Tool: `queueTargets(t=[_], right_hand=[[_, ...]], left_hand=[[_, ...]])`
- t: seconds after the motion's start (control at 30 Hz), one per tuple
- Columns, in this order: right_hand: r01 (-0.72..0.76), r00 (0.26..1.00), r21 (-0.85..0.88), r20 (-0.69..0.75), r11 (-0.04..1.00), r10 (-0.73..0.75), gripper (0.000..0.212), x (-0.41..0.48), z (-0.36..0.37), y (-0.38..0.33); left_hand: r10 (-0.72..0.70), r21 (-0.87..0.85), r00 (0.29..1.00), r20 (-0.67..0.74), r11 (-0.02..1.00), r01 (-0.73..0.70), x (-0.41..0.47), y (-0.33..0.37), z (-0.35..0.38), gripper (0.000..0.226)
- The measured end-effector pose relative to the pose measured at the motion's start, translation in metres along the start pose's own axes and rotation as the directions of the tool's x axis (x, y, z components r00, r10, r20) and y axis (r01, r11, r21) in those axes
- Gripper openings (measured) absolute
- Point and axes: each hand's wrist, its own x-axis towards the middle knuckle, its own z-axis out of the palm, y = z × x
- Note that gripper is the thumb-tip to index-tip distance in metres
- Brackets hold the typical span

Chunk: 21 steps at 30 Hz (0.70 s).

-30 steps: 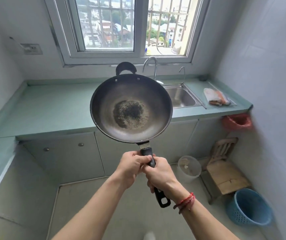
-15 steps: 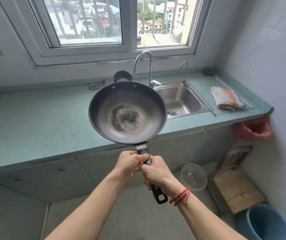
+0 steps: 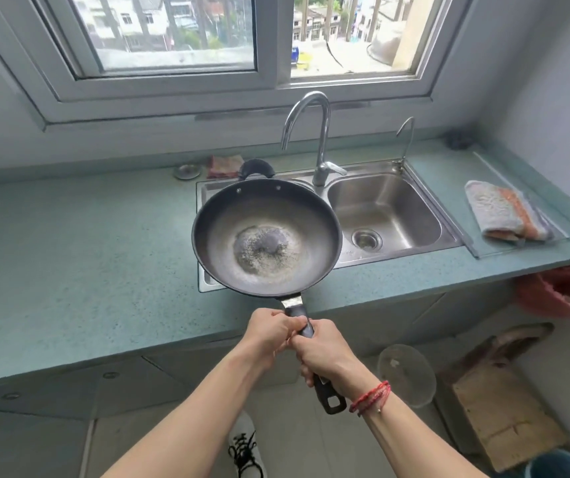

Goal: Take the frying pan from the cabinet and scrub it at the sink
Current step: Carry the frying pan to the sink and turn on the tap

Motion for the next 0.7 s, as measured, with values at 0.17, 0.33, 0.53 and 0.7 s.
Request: queueTargets(t=[0.17, 0.33, 0.53, 0.7], right_hand=[[-0.049, 0.998, -0.005, -0.034, 0.999, 0.049, 0.02, 0.054, 0.007, -0.024], [-0.081, 0.993, 0.029, -0.089, 0.996, 0.083, 0.019, 0.101, 0.02, -0.045], [-0.129, 0.98, 0.165, -0.132, 0.978, 0.152, 0.013, 0.135, 0.037, -0.064], [-0.119, 0.978, 0.218, -0.141, 0.969, 0.152, 0.013, 0.146, 0.044, -0.072]], left_hand=[[-0.04, -0.002, 0.998, 0.039, 0.999, 0.041, 0.058, 0.022, -0.017, 0.014], [-0.071, 0.04, 0.995, 0.069, 0.997, 0.069, 0.108, 0.047, -0.034, 0.047], [-0.098, 0.128, 0.991, 0.089, 0.988, 0.086, 0.144, 0.069, -0.052, 0.047], [-0.101, 0.157, 0.993, 0.065, 0.984, 0.089, 0.159, 0.076, -0.057, 0.049]])
